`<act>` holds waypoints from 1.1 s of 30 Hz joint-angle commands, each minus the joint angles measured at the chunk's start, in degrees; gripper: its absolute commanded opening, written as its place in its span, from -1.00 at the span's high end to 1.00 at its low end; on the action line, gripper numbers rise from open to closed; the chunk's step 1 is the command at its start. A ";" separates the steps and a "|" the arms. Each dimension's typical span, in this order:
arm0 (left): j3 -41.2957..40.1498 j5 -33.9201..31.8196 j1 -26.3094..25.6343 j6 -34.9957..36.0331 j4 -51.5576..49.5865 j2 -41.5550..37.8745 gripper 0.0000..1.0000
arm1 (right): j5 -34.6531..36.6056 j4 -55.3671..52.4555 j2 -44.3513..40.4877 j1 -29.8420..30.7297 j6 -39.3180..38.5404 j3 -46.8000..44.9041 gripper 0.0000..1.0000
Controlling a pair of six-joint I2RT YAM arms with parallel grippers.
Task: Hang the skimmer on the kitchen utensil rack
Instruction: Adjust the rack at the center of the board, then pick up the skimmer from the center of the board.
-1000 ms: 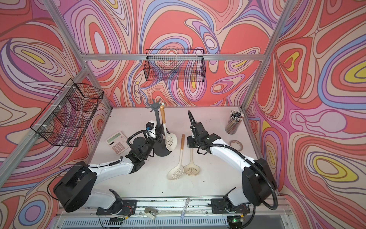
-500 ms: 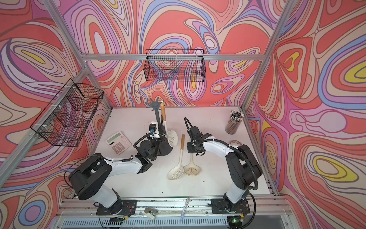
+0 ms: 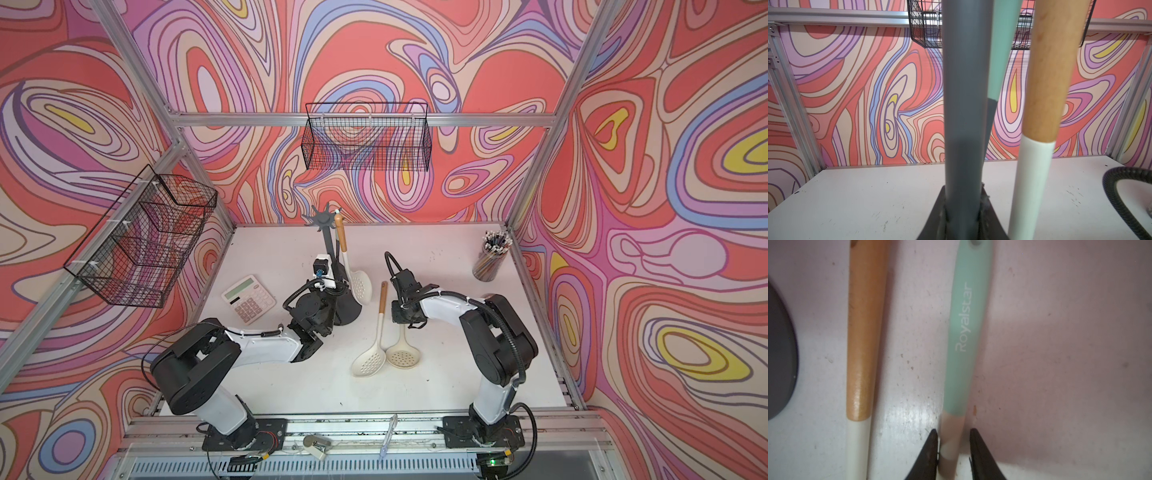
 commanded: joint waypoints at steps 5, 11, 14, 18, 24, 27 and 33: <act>1.66 -3.27 0.27 2.65 3.15 0.87 1.00 | -0.52 0.86 2.28 -0.23 1.78 -1.34 0.51; 2.35 -3.91 0.13 3.04 3.06 1.14 1.00 | -0.43 2.05 1.19 -0.24 3.43 -4.30 0.82; 2.56 -3.96 0.09 3.16 3.04 1.23 1.00 | 0.80 1.09 -0.25 -0.31 3.72 -4.75 1.00; 2.48 -3.99 -0.01 3.31 3.02 1.14 1.00 | 1.68 0.10 -4.68 -0.32 3.82 -5.02 1.00; 2.45 -4.08 -0.17 3.21 2.45 0.68 1.00 | 4.98 0.05 -13.81 -0.28 1.64 -4.79 1.00; 2.45 -4.08 -0.18 3.47 2.34 0.64 1.00 | 6.20 0.54 -19.60 -0.28 -1.61 -3.86 1.00; 2.41 -3.90 -0.26 3.36 2.37 0.45 1.00 | 3.78 3.50 -29.98 -0.26 -8.01 -1.88 1.00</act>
